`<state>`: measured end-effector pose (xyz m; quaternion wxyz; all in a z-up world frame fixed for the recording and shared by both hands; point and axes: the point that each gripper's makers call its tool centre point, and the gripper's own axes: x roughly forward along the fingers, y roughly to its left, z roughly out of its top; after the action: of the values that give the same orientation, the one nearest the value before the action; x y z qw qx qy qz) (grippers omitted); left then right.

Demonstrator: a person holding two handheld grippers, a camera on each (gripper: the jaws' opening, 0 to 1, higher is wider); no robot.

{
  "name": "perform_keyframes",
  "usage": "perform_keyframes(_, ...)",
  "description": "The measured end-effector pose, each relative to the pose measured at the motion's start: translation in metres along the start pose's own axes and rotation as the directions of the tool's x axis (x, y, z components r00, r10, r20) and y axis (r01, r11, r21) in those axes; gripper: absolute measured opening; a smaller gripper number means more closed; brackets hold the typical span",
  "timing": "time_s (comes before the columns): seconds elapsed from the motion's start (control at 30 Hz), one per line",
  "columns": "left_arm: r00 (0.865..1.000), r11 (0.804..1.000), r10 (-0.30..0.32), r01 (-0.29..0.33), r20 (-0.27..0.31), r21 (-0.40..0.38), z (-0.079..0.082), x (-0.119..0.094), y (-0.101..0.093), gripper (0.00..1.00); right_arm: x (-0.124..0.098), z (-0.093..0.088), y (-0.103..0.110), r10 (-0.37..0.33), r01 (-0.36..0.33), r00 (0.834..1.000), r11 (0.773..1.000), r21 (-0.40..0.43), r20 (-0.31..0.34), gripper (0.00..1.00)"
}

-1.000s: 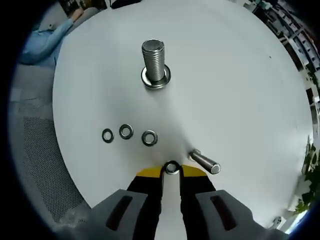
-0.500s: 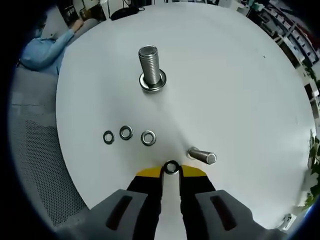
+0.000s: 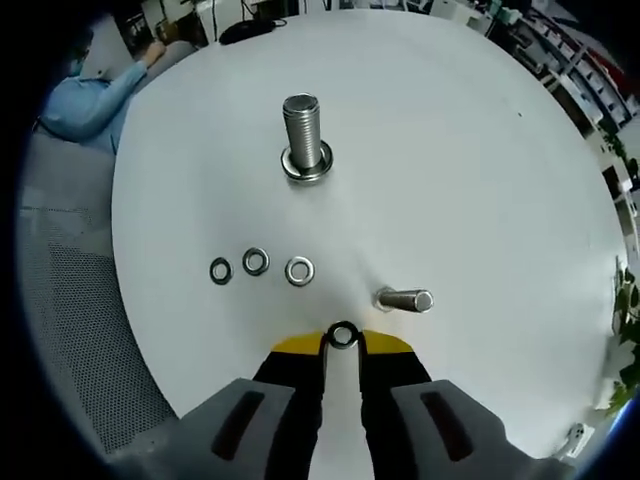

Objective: Place the washer onto the threaded stud by aligning its center hole with the stud, sliding it down to the base, and recovering from edge contact or off-axis alignment until the washer reaches the visible bottom stop.

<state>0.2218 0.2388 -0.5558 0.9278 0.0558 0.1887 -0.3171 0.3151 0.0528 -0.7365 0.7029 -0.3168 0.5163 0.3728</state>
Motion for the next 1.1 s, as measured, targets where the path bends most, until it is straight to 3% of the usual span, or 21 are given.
perform_keyframes(0.37, 1.000, 1.000, -0.002, 0.003, -0.015, 0.026, -0.003, 0.001, -0.002, 0.18, -0.019, 0.004, -0.008, -0.029, 0.024, 0.997, 0.997, 0.069, 0.070, 0.14)
perform_keyframes(0.87, 1.000, 1.000, -0.015, 0.016, -0.008, 0.025, -0.001, -0.001, -0.004, 0.17, -0.057, 0.019, -0.022, -0.105, 0.103, 0.984, 0.994, 0.025, 0.147, 0.14)
perform_keyframes(1.1, 1.000, 1.000, -0.013, 0.013, 0.004, 0.014, 0.001, -0.001, -0.003, 0.18, -0.068, 0.035, -0.027, -0.123, 0.126, 0.976, 0.992, -0.006, 0.181, 0.14)
